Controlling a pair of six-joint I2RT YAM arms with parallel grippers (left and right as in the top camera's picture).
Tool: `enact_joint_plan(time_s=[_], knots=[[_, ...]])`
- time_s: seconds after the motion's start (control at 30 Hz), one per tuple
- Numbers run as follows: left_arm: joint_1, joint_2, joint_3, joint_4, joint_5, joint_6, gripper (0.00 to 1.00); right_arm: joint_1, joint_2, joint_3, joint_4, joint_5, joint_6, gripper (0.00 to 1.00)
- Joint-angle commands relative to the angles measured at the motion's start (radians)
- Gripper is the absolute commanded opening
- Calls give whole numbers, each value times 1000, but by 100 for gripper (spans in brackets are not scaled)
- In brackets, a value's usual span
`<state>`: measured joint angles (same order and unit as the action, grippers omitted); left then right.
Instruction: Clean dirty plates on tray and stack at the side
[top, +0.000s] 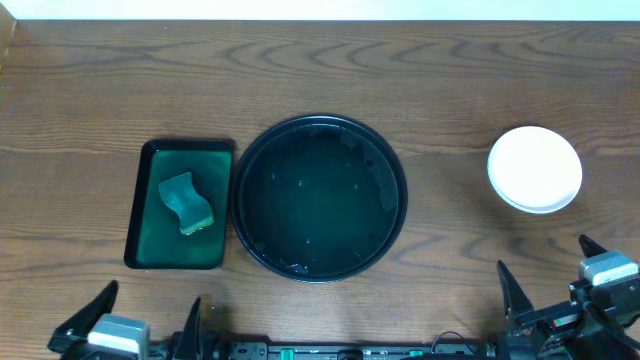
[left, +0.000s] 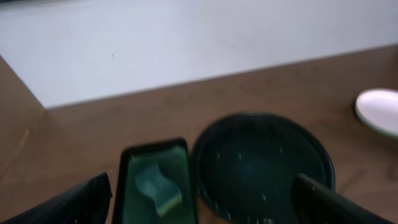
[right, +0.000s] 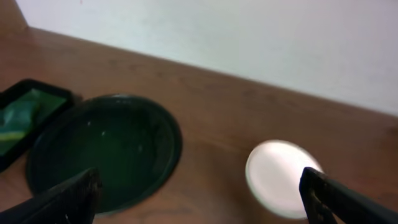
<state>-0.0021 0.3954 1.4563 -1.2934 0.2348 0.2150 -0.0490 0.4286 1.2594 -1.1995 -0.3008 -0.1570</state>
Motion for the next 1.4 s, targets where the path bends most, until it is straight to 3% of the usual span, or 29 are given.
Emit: enact_joint_plan(time_s=[0.0,0.33,0.9,1.17,1.37], knots=[[-4,-1,2,-51,12,13,92,8,-3,3,-40,-14,32,99],[-4,-1,1,-200,12,13,93,8,-3,3,-203,-26,37,99],[-4,-1,1,-277,12,13,93,8,-3,3,-241,-34,39,99],[-4,-1,1,-277,12,13,93,8,-3,3,-241,-56,246,99],[-4,-1,1,-277,12,13,93,8,-3,3,-241,-33,234,99]])
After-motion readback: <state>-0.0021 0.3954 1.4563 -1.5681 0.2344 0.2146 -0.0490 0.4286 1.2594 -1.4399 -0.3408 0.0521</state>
